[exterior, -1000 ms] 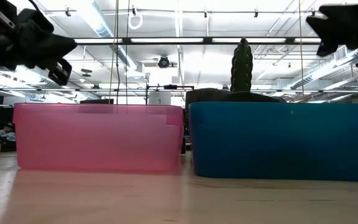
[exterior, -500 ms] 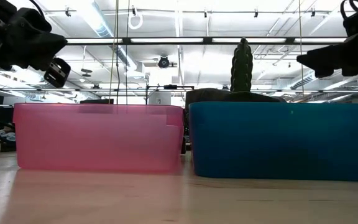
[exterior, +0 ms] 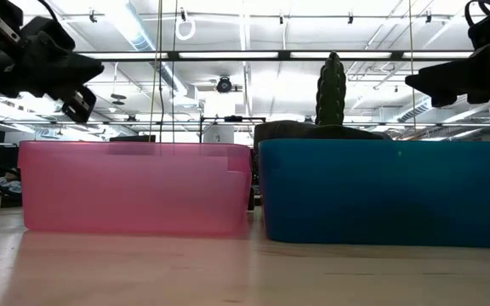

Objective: Pick & Place hat
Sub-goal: Put the bottom blue cap into the pink bin

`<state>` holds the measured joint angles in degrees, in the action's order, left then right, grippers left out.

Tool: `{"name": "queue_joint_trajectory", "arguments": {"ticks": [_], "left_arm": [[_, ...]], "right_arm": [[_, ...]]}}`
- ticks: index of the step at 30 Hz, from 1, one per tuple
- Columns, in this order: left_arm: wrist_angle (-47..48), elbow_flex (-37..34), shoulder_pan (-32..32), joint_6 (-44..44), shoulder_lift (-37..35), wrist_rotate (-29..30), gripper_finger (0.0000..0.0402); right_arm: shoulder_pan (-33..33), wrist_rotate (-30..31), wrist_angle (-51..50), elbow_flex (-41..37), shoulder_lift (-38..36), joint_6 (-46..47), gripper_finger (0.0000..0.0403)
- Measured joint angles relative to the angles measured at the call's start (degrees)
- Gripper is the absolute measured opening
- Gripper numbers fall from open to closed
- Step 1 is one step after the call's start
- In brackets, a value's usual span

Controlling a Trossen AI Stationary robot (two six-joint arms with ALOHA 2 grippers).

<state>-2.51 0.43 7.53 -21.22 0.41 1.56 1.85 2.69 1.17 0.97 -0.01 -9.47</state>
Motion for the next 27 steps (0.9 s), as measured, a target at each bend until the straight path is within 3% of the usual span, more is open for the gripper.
{"name": "queue_joint_trajectory", "arguments": {"ticks": [7, 14, 18, 22, 27], "left_arm": [[-13.19, 0.15, 0.32, -3.64, 0.35, -1.93, 0.0030], [-12.01, 9.57, 2.20, 5.54, 4.08, -4.22, 0.0030], [-3.69, 19.93, 3.70, 9.92, 9.56, -4.33, 0.0030], [14.71, 33.10, 5.55, 9.86, 17.52, -3.85, 0.0030], [38.48, 48.00, 9.03, 4.14, 30.54, 4.84, 0.0015]], "right_arm": [[0.00, -0.06, 0.02, 0.00, 0.00, -0.02, 0.0168], [0.00, -0.19, 0.04, 0.00, 0.00, -0.03, 0.0168], [0.00, -0.17, 0.04, 0.00, 0.00, -0.03, 0.0168], [0.00, -0.17, 0.04, 0.00, 0.00, -0.03, 0.0168], [0.01, -0.17, 0.04, 0.01, 0.00, -0.03, 0.0168]]}}
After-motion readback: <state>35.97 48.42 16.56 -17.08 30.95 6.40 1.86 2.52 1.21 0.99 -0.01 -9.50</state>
